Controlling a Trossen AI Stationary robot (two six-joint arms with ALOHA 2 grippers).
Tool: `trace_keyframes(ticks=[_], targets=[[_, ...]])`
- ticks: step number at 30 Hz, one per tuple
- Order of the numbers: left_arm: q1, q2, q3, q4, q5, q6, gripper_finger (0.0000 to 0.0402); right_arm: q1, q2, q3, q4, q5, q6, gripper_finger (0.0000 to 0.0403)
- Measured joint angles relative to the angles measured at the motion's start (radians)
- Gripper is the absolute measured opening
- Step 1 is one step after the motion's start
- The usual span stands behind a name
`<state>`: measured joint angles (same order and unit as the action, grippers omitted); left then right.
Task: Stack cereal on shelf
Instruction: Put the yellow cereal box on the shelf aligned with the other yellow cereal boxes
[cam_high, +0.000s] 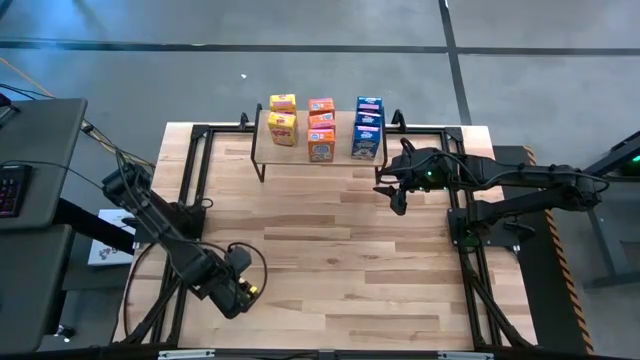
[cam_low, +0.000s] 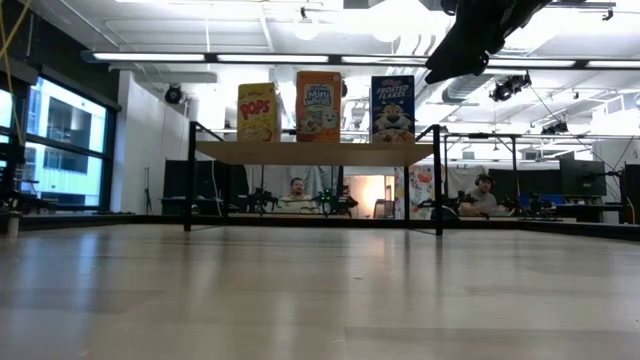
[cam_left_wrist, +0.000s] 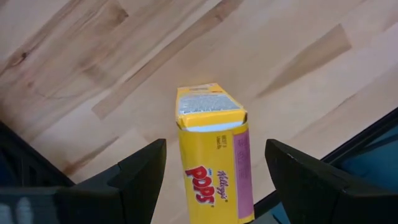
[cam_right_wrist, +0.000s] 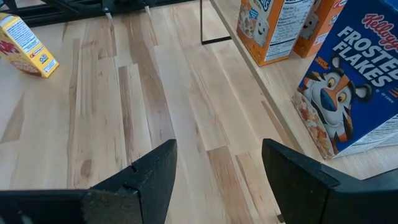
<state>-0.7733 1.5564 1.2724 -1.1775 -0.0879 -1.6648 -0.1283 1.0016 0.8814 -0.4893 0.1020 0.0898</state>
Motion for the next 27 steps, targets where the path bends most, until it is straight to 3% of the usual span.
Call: trace_keyframes(ticks=[27], targets=[[-0.008,0.091,0.0,0.015,0.021,-0.034,0.0266,0.0,0.0,0.0,0.0,0.0,0.018,0.0229]])
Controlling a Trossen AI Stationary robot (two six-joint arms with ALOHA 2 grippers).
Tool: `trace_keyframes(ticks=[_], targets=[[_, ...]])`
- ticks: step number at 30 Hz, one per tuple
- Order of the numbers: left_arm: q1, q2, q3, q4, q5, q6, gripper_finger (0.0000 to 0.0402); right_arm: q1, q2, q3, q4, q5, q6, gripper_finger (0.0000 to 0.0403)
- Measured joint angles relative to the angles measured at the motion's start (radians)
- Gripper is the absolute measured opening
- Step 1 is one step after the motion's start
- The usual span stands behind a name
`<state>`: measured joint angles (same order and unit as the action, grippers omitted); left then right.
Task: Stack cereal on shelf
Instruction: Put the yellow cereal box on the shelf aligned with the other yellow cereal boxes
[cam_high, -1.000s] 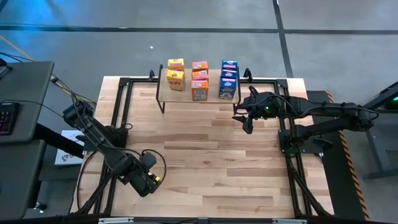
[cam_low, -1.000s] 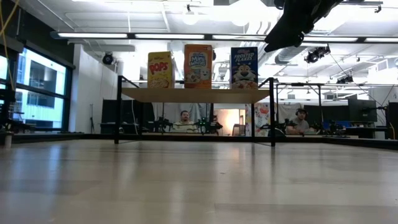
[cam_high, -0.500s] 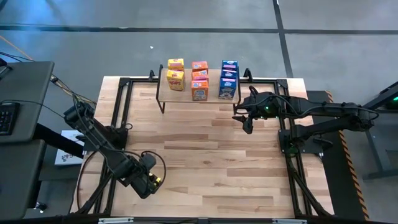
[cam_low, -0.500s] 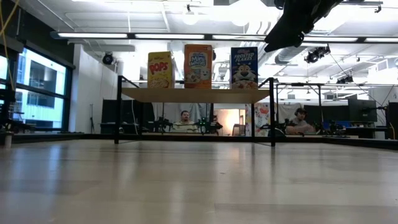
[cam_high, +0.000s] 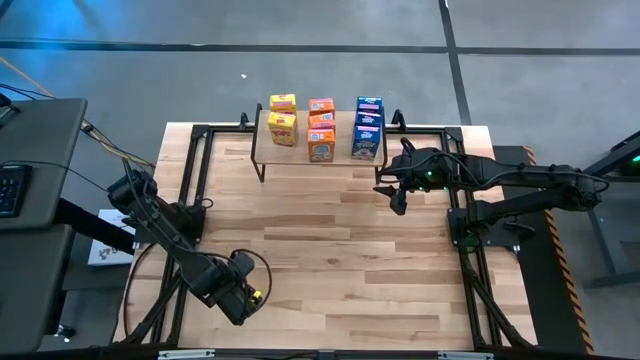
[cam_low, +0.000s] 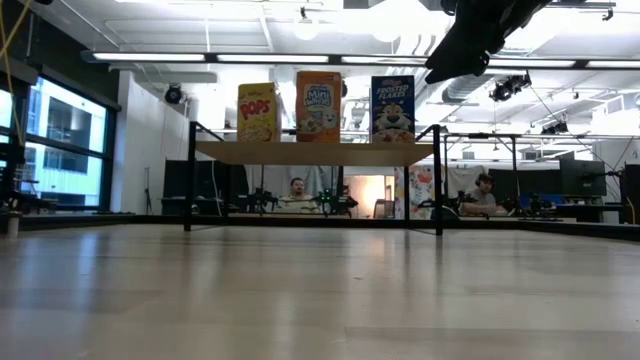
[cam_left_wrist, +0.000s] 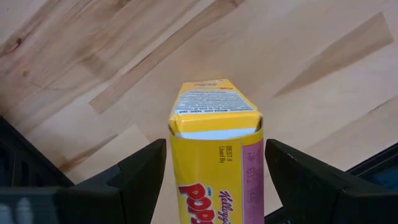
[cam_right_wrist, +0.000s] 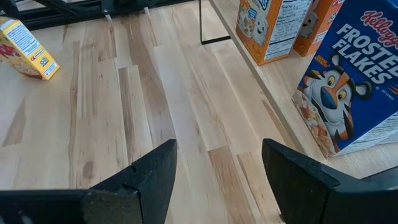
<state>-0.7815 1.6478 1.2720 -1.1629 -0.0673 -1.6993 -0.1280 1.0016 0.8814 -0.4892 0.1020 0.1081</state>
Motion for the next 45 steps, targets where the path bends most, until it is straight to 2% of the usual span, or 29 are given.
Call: trace_keyframes(ticks=[4,14,24,28,35,45], targets=[[0.0,0.001,0.0,0.0,0.0,0.0,0.0256,0.0,0.0,0.0,0.0,0.0,0.0,0.0229],[0.003,0.001,0.0,0.0,0.004,0.058,0.0193,0.0,0.0,0.0,0.0,0.0,0.0,0.0229],[0.039,-0.003,0.0,-0.001,0.046,0.149,0.0171,0.0,0.012,0.0,0.0,0.0,0.0,0.0229],[0.065,-0.013,0.036,-0.021,0.037,0.217,0.017,0.0,0.027,0.0,0.0,0.0,-0.002,0.0229],[0.127,-0.016,0.149,-0.186,0.022,0.394,0.017,0.0,0.033,0.0,0.0,-0.002,-0.003,0.0229],[0.279,-0.017,0.319,-0.412,-0.114,0.741,0.017,0.0,0.033,0.0,-0.001,-0.005,0.009,0.0229]])
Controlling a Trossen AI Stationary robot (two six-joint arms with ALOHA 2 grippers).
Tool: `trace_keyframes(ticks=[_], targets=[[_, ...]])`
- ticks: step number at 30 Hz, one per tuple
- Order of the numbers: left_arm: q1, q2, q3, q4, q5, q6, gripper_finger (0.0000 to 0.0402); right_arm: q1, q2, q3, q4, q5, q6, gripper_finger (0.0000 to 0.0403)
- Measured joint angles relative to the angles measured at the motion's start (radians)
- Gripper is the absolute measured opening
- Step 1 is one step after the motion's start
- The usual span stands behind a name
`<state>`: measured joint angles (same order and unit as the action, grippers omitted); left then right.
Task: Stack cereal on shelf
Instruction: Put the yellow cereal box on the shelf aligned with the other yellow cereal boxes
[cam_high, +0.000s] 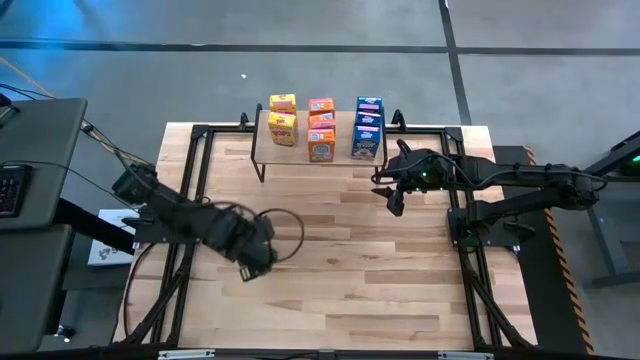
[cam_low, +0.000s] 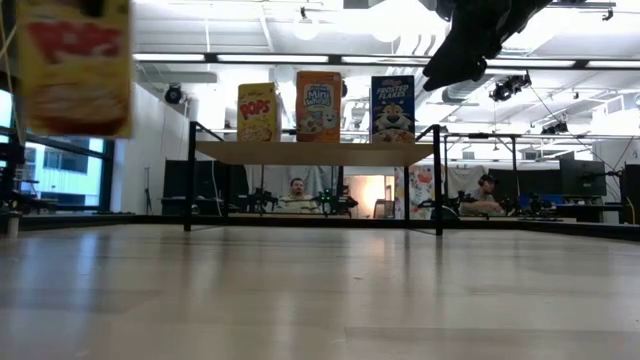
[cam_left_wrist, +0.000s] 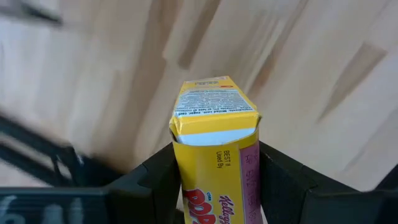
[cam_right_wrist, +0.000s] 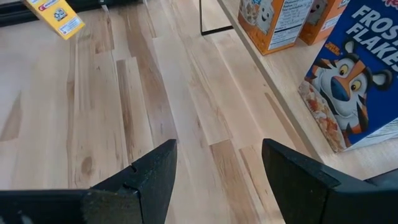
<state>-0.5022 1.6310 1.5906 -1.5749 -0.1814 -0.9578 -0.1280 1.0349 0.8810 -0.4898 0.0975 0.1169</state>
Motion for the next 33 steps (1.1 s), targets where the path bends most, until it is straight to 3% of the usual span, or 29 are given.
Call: trace_keyframes(ticks=[17,26,33], targets=[[0.346,0.0,0.205,0.004,-0.074,0.712,0.017,0.0,0.0,0.0,-0.001,0.0,0.018,0.0229],[0.551,0.0,0.307,0.004,-0.232,1.086,0.017,0.0,0.0,0.0,-0.001,0.0,0.018,0.0229],[0.703,0.0,0.364,0.008,-0.244,1.303,0.017,0.0,0.0,0.0,-0.001,0.0,0.018,0.0229]])
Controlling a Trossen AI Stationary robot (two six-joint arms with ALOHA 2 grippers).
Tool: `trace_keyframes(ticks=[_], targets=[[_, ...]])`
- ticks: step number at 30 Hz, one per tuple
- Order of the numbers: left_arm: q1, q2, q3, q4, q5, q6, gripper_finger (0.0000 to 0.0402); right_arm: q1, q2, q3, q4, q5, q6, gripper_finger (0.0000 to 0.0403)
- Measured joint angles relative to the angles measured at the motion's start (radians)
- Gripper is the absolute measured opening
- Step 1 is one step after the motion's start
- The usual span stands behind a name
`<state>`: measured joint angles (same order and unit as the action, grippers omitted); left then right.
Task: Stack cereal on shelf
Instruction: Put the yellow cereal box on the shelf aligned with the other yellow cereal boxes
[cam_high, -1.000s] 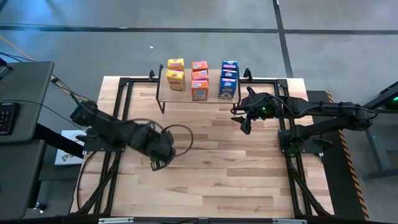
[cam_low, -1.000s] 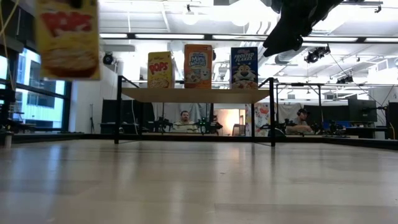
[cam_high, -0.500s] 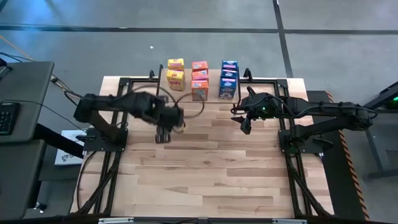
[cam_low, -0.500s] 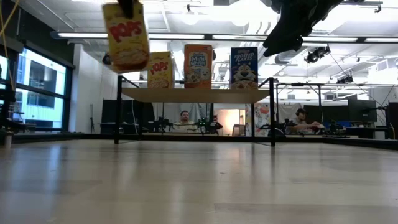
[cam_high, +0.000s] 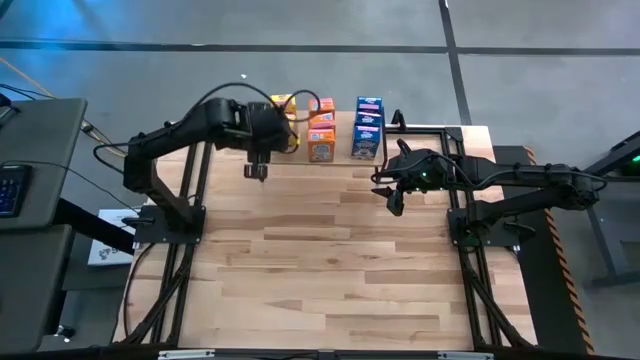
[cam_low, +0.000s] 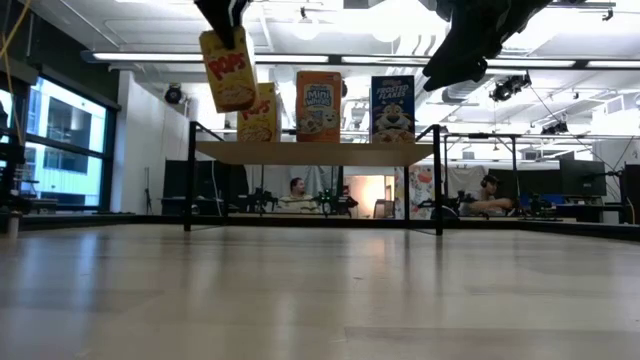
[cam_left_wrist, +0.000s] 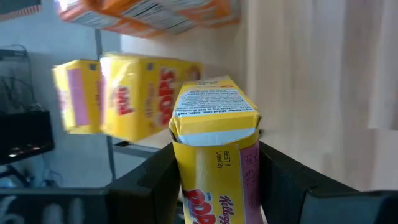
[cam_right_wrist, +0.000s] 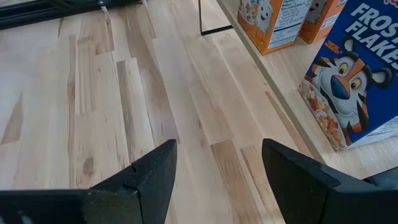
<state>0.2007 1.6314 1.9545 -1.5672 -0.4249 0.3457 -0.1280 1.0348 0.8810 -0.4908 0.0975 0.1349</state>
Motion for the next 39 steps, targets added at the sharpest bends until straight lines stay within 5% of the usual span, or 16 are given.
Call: trace_keyframes(ticks=[13,39], targets=[[0.11,0.003,0.001,0.082,0.136,0.206,0.017,0.0,0.0,0.0,0.0,0.0,0.0,0.0229],[0.172,0.098,-0.001,0.099,0.205,0.222,0.017,0.0,0.0,0.0,0.0,0.0,0.0,0.0229]])
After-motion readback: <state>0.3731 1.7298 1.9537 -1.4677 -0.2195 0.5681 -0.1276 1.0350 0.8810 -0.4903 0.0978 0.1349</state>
